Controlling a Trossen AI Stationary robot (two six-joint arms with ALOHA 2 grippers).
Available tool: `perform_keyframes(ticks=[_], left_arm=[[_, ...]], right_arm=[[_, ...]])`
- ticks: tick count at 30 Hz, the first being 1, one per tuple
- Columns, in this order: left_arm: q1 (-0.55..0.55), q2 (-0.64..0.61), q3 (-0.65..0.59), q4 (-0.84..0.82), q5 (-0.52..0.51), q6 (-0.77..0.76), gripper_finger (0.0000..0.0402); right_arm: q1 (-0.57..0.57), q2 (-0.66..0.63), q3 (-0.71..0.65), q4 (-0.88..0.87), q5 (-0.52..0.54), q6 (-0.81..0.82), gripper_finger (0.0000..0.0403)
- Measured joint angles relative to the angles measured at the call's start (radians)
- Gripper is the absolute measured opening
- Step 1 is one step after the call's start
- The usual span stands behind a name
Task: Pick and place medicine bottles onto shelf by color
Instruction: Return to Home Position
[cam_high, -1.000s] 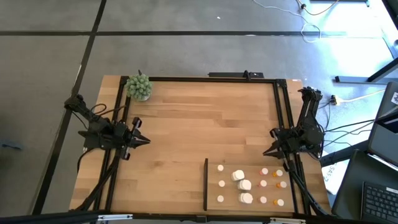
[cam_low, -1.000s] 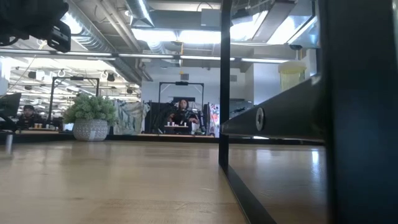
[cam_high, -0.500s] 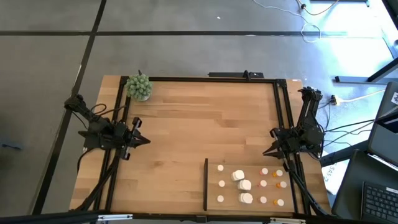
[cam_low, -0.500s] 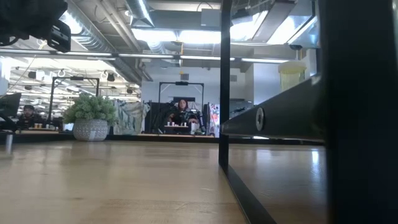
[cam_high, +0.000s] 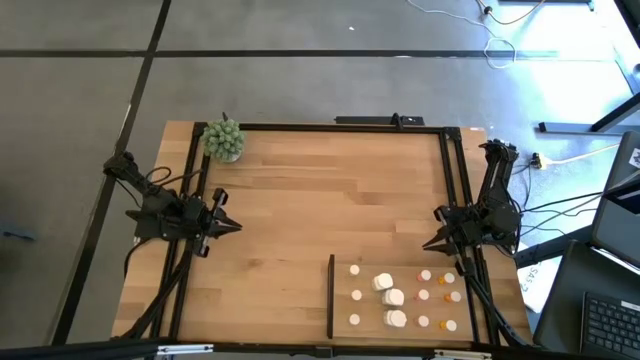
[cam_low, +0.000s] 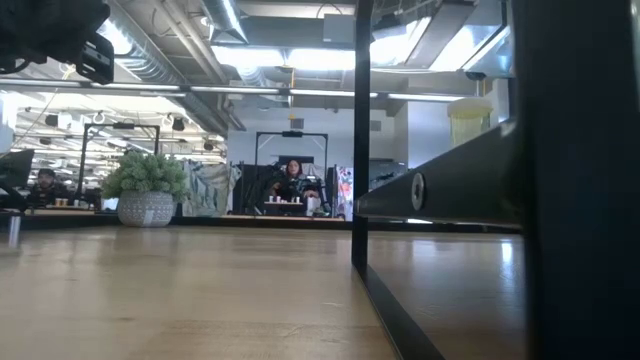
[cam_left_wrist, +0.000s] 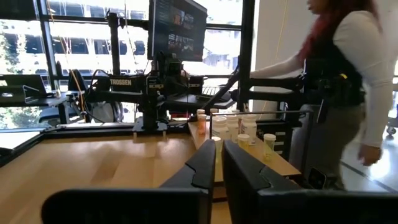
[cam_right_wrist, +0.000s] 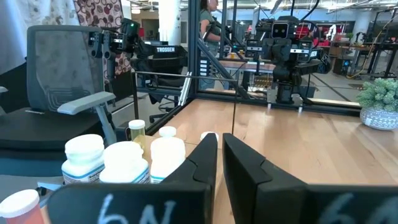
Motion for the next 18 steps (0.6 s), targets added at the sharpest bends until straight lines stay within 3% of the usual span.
perform_keyframes(ticks=[18], left_arm=[[0.0, 0.0, 0.0, 0.0, 0.0, 0.0, 0.0014]], right_arm=[[0.0, 0.0, 0.0, 0.0, 0.0, 0.0, 0.003]])
